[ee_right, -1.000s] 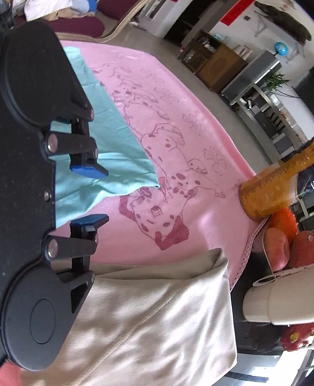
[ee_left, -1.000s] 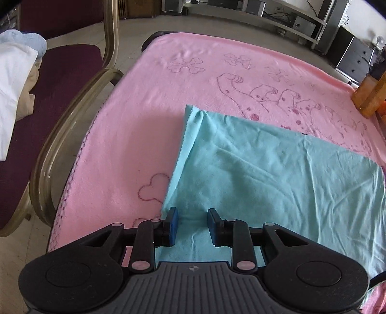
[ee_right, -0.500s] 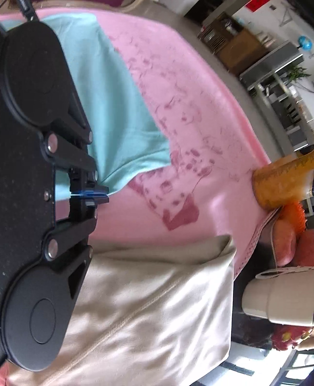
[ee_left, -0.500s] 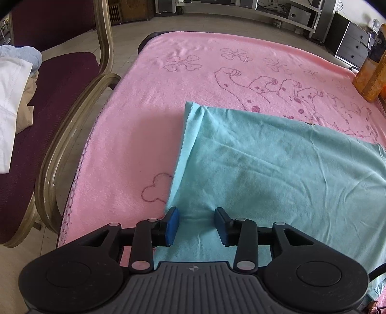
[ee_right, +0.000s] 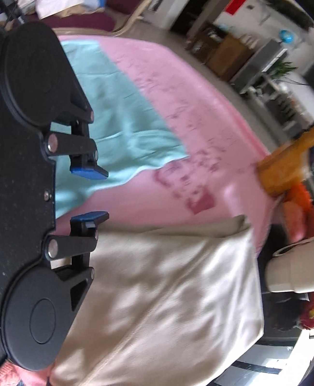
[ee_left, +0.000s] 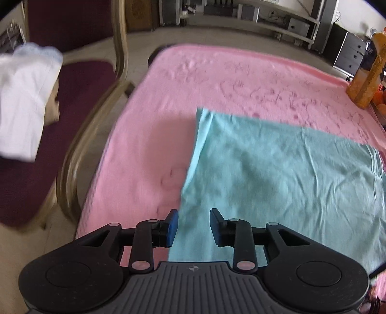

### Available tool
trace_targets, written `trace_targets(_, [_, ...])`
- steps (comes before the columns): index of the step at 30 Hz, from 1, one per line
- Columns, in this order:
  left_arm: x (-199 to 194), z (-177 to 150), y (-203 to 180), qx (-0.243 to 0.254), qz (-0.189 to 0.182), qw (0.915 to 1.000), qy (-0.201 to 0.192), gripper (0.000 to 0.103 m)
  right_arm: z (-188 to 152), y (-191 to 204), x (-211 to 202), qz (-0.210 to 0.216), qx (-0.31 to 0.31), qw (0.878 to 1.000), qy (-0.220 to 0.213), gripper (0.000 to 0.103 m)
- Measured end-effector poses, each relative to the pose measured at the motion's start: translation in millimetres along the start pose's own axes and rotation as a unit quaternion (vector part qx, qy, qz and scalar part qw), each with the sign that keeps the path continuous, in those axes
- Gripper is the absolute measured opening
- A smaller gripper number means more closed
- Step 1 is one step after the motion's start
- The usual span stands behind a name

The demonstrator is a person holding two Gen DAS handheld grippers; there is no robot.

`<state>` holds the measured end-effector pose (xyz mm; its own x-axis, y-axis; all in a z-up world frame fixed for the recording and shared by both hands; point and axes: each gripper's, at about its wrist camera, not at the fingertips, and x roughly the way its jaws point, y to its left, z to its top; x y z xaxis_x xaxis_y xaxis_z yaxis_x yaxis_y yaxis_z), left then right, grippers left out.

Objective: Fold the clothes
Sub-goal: 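Pinch the folded shirt edge with the right gripper and straighten it, release, then move both open grippers over the folded aqua shirt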

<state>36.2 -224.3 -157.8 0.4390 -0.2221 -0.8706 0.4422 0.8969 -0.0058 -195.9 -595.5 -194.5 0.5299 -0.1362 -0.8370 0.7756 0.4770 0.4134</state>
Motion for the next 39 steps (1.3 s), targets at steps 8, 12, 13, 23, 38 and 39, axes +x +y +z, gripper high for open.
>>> trace_targets(8, [-2.1,-25.0,2.5,0.023,0.042,0.9987,0.019,0.037,-34.6,10.5,-5.0,-0.046,-0.1,0.994,0.023,0.014])
trace_targets(12, [-5.3,-30.8,0.2,0.052,0.069,0.9962,0.012,0.038,-55.0,9.0,-18.1,-0.119,-0.142,0.983,0.009,0.003])
trace_targets(13, [-6.9,-33.1,-0.5,0.055,0.074,0.9957,0.008,0.038,-59.7,8.4,-21.2,-0.144,-0.146,0.979,0.001,0.003])
trace_targets(23, [-35.1,-24.7,-15.4,0.026,-0.005,0.9958,-0.087,0.034,-58.7,12.9,-56.2,0.026,-0.072,0.993,-0.092,0.009])
trace_targets(38, [-0.7,-32.6,-40.9,0.053,-0.019,0.9984,0.003,0.042,-65.3,38.1,20.3,0.157,0.05,0.982,0.096,0.012])
trace_targets(39, [-2.2,-34.0,-31.6,0.039,-0.013,0.9991,0.011,0.041,-63.7,19.9,14.7,0.15,0.083,0.981,0.094,0.011])
